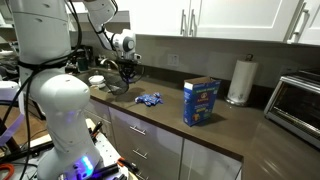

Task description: Pour the contents in the black basket on the countertop

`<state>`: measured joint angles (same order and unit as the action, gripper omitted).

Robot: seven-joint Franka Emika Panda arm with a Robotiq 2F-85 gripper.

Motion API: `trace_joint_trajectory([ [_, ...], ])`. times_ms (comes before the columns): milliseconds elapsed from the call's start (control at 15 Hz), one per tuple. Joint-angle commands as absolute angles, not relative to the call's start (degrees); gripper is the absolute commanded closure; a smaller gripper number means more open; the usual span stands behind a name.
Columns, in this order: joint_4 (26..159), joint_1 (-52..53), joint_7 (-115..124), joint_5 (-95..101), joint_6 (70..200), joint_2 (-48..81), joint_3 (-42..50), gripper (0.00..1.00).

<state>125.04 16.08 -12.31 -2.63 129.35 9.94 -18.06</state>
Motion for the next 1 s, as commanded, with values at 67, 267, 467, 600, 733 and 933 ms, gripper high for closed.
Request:
trace_joint_trajectory([
  [67,123.7,16.1,-15.2,-3.8,129.7,12.5,-18.8,0.72],
  [267,123.7,16.4,-13.8,-2.9,129.8,12.7,-19.0,0.53],
  [467,124.3,16.9,-12.2,-1.7,130.7,11.6,-18.9,0.34],
  [600,124.8,17.4,-10.7,-0.2,131.2,11.0,-18.7,0.21],
  [733,125.4,17.9,-8.9,1.5,132.0,10.3,-18.5,0.10],
  [933,125.4,17.7,-7.2,4.1,133.7,9.0,-17.7,0.00],
])
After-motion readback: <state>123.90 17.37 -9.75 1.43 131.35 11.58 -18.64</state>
